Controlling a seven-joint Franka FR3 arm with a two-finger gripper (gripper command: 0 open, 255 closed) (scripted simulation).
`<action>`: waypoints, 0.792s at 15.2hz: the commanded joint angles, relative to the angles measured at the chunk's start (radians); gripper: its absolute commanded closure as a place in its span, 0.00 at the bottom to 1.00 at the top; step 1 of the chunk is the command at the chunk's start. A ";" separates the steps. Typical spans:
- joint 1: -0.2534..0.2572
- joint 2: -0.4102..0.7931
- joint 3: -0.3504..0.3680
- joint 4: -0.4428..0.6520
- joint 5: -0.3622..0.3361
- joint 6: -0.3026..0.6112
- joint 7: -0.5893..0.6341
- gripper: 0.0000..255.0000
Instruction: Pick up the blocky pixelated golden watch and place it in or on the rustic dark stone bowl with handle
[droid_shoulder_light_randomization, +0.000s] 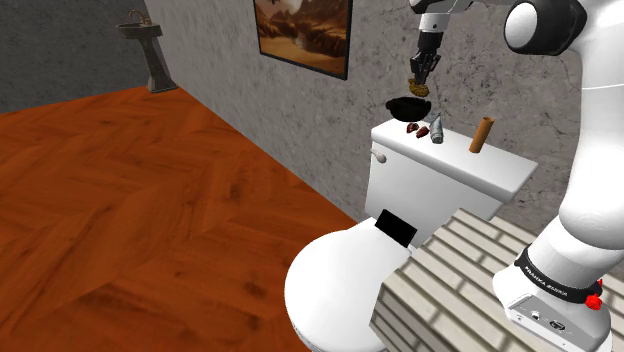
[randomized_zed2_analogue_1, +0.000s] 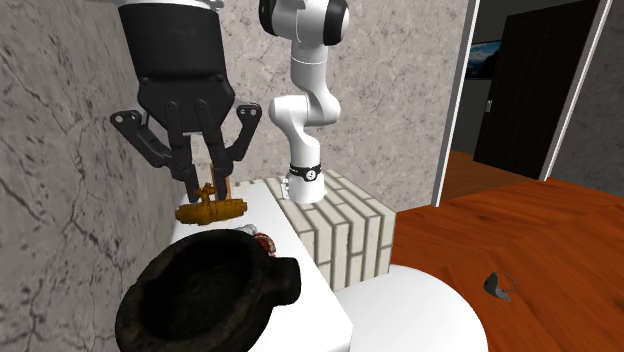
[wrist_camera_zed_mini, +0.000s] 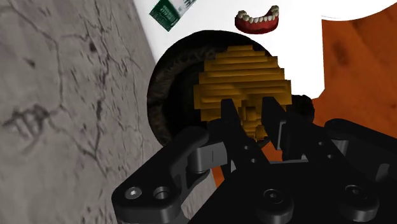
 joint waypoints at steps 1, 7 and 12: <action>0.004 -0.002 0.000 -0.033 0.000 0.031 -0.002 1.00; 0.012 0.002 0.004 -0.108 0.004 0.109 -0.008 1.00; 0.012 0.003 0.004 -0.111 0.004 0.113 -0.008 1.00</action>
